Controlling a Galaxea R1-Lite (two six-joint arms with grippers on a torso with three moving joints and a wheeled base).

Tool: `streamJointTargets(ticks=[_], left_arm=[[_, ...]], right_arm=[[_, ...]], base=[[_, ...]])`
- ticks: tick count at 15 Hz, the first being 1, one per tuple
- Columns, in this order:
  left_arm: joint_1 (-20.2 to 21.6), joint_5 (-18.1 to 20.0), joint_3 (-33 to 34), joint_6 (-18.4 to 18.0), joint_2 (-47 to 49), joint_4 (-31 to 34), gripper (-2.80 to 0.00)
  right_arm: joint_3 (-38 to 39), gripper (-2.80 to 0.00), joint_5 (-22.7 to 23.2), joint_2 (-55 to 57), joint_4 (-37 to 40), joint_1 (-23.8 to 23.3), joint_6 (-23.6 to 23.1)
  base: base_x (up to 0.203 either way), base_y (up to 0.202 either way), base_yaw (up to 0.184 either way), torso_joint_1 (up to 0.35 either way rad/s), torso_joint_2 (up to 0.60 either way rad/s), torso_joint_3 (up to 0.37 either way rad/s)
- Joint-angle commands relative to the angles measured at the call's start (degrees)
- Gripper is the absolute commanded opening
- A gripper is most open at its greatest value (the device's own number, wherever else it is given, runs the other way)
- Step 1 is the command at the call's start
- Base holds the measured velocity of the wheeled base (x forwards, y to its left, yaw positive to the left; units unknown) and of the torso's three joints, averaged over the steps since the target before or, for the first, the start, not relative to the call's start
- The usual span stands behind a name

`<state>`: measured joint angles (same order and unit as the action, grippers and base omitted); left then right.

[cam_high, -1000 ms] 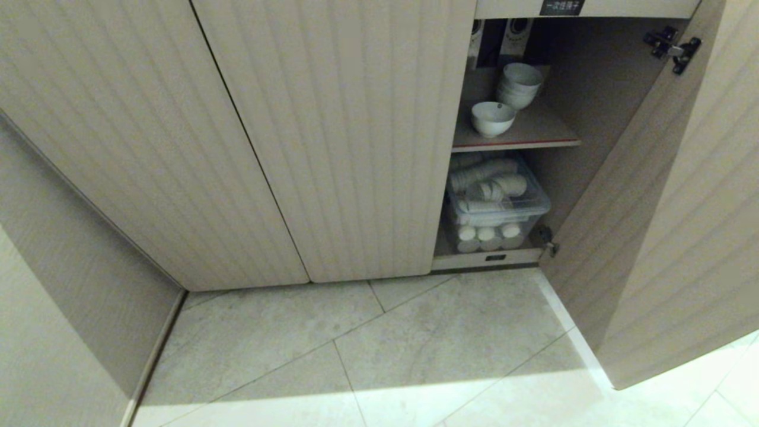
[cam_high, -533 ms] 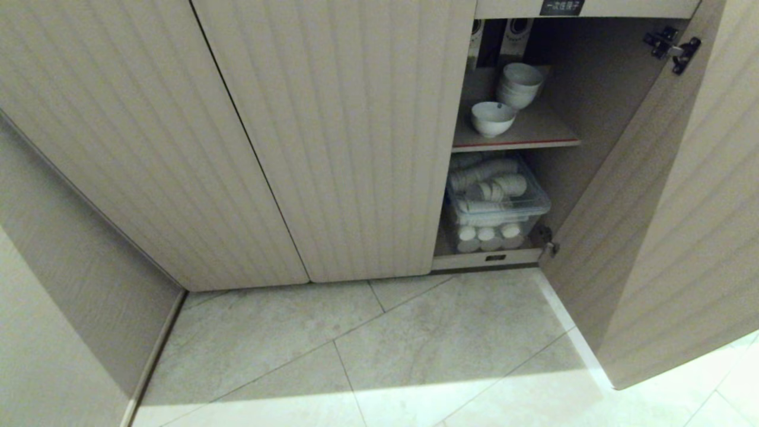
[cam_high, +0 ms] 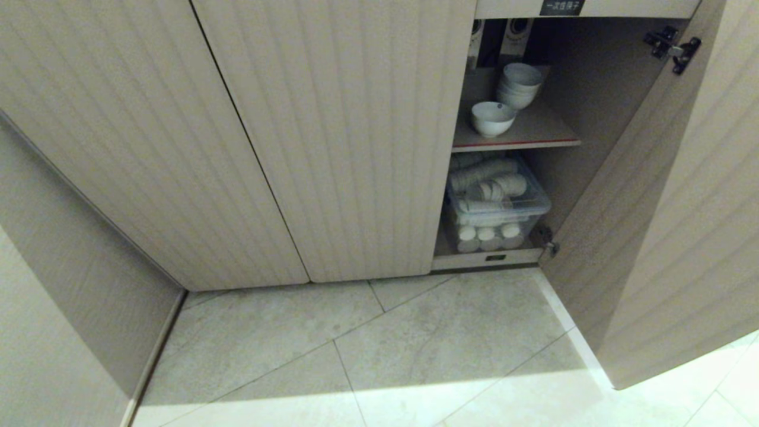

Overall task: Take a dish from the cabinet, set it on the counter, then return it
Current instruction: Close the cabinet door

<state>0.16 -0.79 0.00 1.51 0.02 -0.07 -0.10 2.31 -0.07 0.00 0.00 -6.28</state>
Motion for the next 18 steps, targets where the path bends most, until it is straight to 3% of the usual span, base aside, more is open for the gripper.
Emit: streamJointTargets(ticks=[1, 12, 18], left_arm=[[0.0, 0.0, 0.0, 0.1, 0.0, 0.0, -2.8], [0.0, 0.0, 0.0, 0.0, 0.0, 0.0, -2.8], [0.0, 0.0, 0.0, 0.0, 0.0, 0.0, -2.8]], right_arm=[[0.0, -2.8, 0.1, 0.1, 0.0, 0.0, 0.0], [0.0, -2.8, 0.1, 0.1, 0.0, 0.0, 0.0], [0.0, -2.8, 0.0, 0.1, 0.0, 0.0, 0.0]], base=[[0.0, 0.0, 0.0, 0.0, 0.0, 0.0], [0.0, 0.0, 0.0, 0.0, 0.0, 0.0], [0.0, -0.171, 0.003, 0.002, 0.0, 0.002]])
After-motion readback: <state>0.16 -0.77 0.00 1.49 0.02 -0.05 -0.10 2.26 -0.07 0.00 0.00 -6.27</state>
